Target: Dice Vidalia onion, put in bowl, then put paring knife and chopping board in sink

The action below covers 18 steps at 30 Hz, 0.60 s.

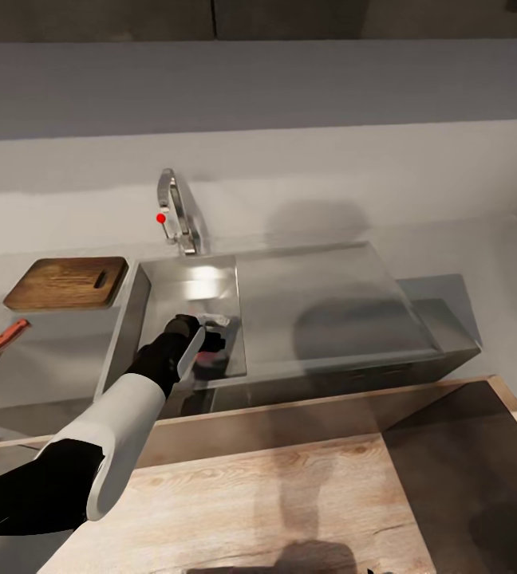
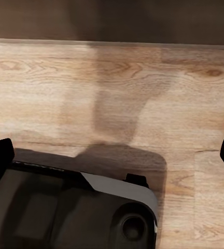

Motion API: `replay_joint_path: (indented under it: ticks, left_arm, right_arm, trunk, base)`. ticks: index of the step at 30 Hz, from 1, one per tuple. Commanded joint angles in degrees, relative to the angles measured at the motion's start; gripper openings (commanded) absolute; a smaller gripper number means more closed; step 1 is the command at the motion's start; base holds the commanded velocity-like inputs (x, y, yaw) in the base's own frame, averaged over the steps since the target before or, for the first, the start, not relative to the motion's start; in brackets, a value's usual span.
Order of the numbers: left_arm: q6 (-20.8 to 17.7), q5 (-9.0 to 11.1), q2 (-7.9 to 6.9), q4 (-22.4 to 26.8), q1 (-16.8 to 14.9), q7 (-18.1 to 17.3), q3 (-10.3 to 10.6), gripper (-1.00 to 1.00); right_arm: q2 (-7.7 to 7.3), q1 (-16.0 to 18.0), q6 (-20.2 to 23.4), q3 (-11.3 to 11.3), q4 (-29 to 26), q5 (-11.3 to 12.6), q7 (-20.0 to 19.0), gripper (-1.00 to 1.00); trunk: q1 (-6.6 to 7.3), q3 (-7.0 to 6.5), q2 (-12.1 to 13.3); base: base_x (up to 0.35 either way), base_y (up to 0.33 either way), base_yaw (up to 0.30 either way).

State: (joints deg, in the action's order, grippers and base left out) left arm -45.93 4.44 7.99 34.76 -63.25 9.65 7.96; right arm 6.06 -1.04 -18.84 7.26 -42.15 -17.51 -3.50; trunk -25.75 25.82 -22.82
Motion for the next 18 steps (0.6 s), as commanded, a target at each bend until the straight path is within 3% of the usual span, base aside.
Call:
replay_joint_path:
  ticks: [1, 5, 6, 18]
  left_arm:
    - [-0.25, 0.48, -0.01, 0.05, -0.04, 0.44, 0.23, 1.00]
    - [-0.24, 0.47, -0.04, 0.07, -0.04, 0.46, 0.27, 1.00]
    - [-0.23, 0.47, -0.02, 0.11, -0.04, 0.46, 0.26, -1.00]
    - [-0.28, 0.45, -0.08, 0.33, -0.04, 0.46, 0.24, -1.00]
  right_arm:
    - [0.09, -0.02, -0.15, 0.39, -0.11, -0.47, -0.37, 1.00]
    - [0.09, -0.02, -0.15, 0.39, -0.12, -0.47, -0.37, 1.00]
    - [0.09, -0.02, -0.15, 0.39, -0.12, -0.49, -0.37, 1.00]
    - [-0.10, -0.02, -0.07, 0.51, -0.28, -0.47, -0.54, 1.00]
  trunk:
    - [-0.03, 0.10, -0.10]
    - [-0.03, 0.13, -0.10]
    - [-0.03, 0.14, -0.10]
    - [-0.03, 0.14, -0.10]
  base:
    - [0.000, 0.000, 0.000]
    - [0.000, 0.000, 0.000]
    - [0.000, 0.000, 0.000]
    - [0.000, 0.000, 0.000]
